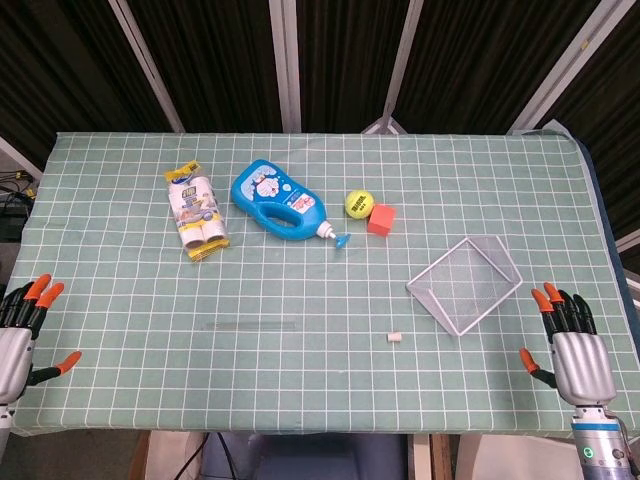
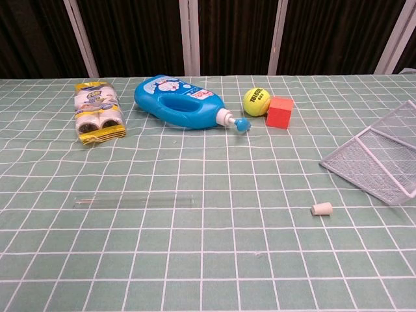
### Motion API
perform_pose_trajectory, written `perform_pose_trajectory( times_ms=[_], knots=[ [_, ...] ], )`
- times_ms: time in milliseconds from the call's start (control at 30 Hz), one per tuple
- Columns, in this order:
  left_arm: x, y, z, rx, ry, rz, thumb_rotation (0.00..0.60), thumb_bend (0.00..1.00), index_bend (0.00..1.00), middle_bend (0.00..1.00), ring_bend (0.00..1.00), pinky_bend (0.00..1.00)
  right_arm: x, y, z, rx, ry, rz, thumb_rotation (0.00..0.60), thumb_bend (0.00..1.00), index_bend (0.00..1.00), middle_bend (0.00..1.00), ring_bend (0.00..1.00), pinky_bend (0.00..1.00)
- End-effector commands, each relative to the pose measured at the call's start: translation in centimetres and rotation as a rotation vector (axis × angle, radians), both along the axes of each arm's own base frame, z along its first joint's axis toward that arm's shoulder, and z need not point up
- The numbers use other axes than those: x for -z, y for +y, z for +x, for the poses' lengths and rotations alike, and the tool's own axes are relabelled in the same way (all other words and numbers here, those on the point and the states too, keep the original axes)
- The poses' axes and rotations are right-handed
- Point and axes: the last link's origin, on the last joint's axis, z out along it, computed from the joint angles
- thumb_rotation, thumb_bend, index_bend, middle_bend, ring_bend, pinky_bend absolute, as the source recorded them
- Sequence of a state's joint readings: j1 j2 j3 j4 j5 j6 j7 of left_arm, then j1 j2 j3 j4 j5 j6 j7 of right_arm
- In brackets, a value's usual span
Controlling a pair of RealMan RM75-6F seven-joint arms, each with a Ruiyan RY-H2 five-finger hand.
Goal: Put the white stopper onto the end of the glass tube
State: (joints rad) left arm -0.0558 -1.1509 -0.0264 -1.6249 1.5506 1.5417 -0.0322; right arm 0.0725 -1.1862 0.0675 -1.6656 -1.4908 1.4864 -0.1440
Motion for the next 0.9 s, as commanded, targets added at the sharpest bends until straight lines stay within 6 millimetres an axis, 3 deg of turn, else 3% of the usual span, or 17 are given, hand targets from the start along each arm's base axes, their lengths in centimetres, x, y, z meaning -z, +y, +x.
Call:
perform_pose_trajectory(
  times_ms=[33, 567, 900],
  knots=[
    [0.0, 0.0, 0.0, -0.001, -0.001, -0.001, 0.600, 0.09, 0.09, 0.00, 0.00, 0.00, 0.0, 0.0, 0.0, 0.000, 0.000, 0.000, 0.600, 0.33, 0.00, 0.00, 0.00, 0.01],
    [0.7, 0.3, 0.1, 0.002, 0.030, -0.071, 0.600, 0.09, 0.09, 0.00, 0.00, 0.00, -0.1, 0.0, -0.1, 0.009, -0.008, -0.002, 0.600, 0.33, 0.00, 0.00, 0.00, 0.01],
    [3.0, 2.7, 3.4, 0.049, 0.047, -0.142, 0.600, 0.13, 0.17, 0.04, 0.00, 0.00, 0.0, -0.1, -0.1, 0.019, -0.021, 0.006, 0.600, 0.33, 0.00, 0.00, 0.00, 0.01]
  ],
)
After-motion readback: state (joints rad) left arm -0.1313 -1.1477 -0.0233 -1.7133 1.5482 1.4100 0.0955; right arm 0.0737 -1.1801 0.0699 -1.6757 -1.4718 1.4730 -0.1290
